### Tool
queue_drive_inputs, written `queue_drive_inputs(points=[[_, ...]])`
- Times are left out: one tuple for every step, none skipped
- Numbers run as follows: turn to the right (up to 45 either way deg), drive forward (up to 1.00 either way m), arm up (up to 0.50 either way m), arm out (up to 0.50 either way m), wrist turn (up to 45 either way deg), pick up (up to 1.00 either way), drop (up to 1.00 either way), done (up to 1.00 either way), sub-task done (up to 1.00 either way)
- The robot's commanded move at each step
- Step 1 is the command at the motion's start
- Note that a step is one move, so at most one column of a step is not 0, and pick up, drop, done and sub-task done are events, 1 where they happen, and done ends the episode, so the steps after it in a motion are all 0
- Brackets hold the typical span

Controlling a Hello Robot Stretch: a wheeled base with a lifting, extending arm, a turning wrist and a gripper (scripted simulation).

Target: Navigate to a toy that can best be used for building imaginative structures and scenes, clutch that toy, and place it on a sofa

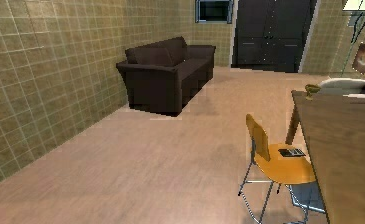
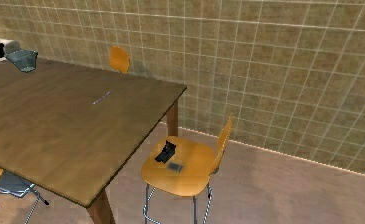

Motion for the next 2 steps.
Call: queue_drive_inputs(points=[[0.0, 0.0, 0.16, 0.0, 0.0, 0.0, 0.0, 0.0, 0.0], [0.0, 0.0, 0.0, 0.48, 0.0, 0.0, 0.0, 0.0, 0.0]])
